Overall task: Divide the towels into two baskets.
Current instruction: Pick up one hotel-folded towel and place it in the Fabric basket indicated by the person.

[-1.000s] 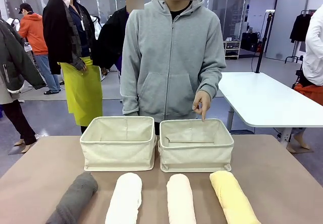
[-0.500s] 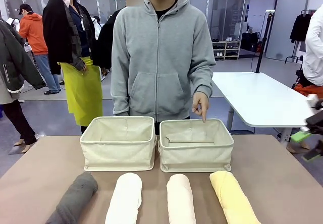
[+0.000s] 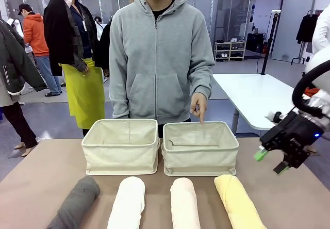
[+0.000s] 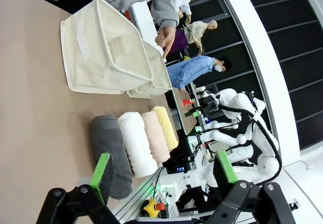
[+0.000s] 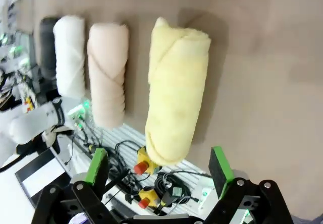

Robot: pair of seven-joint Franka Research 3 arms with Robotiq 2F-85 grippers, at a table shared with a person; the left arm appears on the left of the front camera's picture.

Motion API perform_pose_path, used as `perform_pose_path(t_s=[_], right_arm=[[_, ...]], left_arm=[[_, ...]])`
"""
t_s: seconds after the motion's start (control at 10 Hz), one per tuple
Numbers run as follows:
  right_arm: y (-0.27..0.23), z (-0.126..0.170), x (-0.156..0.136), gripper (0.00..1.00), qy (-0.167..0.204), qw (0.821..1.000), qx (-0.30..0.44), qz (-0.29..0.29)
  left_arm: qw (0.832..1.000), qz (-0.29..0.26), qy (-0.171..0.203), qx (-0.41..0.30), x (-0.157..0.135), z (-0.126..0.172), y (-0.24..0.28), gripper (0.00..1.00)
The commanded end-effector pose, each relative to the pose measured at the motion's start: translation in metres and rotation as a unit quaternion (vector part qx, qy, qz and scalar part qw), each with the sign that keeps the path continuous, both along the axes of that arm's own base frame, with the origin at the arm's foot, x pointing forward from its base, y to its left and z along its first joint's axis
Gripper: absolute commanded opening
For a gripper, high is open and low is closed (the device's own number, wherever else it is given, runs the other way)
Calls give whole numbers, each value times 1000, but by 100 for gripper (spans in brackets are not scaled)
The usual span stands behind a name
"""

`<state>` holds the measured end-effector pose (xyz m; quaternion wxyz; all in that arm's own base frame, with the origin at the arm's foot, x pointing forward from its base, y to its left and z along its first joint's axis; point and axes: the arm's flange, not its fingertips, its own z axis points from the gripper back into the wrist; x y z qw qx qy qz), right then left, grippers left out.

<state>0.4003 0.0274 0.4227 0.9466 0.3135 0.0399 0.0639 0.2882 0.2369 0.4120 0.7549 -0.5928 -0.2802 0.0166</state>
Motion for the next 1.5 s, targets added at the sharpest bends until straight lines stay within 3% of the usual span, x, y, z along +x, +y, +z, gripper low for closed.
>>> perform_pose_path(t_s=[0.0, 0.4, 1.4], right_arm=[[24, -16, -12, 100, -2, 998, -49, -46], [56, -46, -15, 100, -21, 992, -88, -83], [112, -106, -11, 100, -56, 983, -167, -59]], left_arm=[[1000, 2, -6, -6, -3, 1, 1, 100], [1000, 2, -6, -6, -3, 1, 1, 100], [1000, 2, -6, -6, -3, 1, 1, 100]])
